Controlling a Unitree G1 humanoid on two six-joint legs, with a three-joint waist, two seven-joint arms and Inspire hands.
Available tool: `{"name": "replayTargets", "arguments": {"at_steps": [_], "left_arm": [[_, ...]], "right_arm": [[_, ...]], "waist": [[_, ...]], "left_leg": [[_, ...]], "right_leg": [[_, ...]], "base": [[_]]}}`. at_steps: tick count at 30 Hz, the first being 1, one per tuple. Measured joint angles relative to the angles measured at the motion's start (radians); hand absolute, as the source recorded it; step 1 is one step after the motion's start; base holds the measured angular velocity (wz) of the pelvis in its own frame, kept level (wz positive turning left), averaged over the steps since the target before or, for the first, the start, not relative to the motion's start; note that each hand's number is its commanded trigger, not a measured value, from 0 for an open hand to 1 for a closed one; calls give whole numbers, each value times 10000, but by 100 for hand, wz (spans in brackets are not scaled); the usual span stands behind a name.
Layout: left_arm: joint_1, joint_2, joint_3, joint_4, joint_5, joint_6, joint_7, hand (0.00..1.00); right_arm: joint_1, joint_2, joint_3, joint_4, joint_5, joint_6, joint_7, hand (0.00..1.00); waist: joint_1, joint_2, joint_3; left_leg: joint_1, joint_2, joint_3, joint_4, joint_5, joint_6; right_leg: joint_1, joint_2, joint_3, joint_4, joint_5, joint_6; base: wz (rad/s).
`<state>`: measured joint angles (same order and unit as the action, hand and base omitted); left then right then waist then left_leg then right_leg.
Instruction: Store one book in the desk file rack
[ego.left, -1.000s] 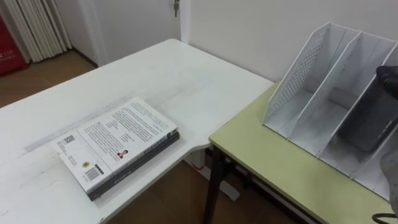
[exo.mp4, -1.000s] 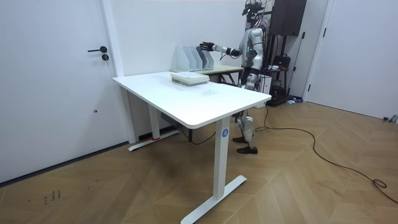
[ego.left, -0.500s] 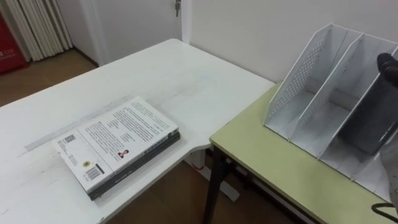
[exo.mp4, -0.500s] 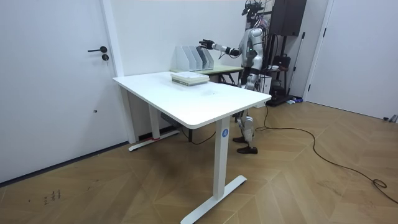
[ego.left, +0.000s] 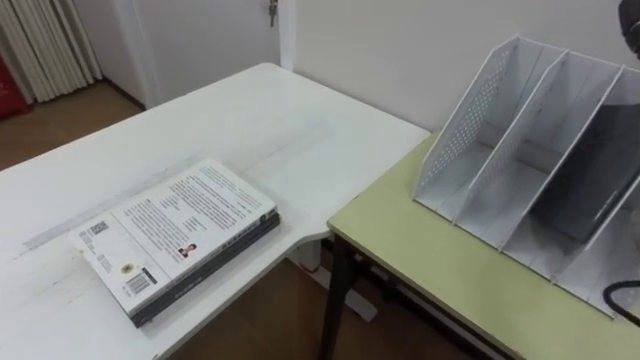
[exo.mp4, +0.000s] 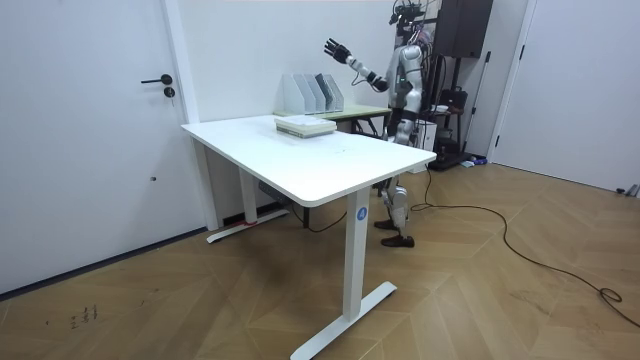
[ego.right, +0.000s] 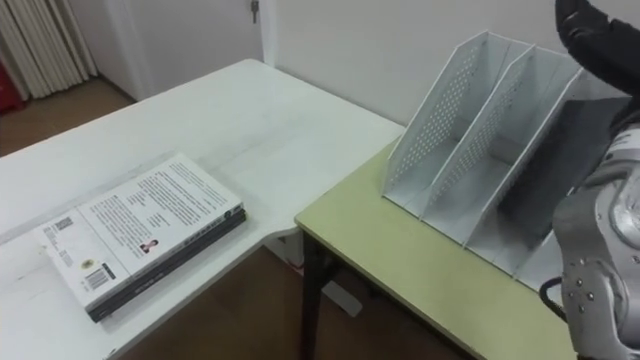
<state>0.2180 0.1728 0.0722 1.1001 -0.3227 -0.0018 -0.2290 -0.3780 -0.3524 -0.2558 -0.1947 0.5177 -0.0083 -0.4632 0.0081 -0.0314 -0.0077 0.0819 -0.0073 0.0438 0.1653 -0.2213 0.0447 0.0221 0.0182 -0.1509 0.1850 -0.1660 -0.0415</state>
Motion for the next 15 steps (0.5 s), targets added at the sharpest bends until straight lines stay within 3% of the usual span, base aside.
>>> {"name": "replayTargets", "arguments": {"at_steps": [4, 9, 13, 15], "left_arm": [[86, 21, 51, -5, 15, -145, -86, 0], [101, 153, 61, 12, -1, -150, -270, 0], [114, 193, 299, -4, 18, -87, -427, 0], [93, 284, 301, -16, 15, 31, -489, 0]], "right_arm": [[466, 0, 123, -636, 1128, 18, 2042, 0], [562, -75, 520, -746, 1713, 225, 4575, 0], [902, -539, 1017, -974, 1840, 517, 6599, 0], [905, -800, 1366, -979, 1883, 832, 7714, 0]], "waist": [[-63, -55, 5], [-55, -179, 72], [-28, -288, 73], [-10, -355, 32]], "left_leg": [[4, 6, 71, -8, -1, -1], [0, 44, 106, -3, -5, -8], [-25, 66, 102, -38, -22, -34], [-40, 77, 77, -36, -24, -37]], "right_leg": [[16, -20, 45, 12, 8, -11], [-7, 9, 103, 26, 45, -43], [-33, 21, 83, 26, 54, -51], [-37, 18, 41, 26, 57, -55]], "base": [[-5], [-2], [0], [0]]}}
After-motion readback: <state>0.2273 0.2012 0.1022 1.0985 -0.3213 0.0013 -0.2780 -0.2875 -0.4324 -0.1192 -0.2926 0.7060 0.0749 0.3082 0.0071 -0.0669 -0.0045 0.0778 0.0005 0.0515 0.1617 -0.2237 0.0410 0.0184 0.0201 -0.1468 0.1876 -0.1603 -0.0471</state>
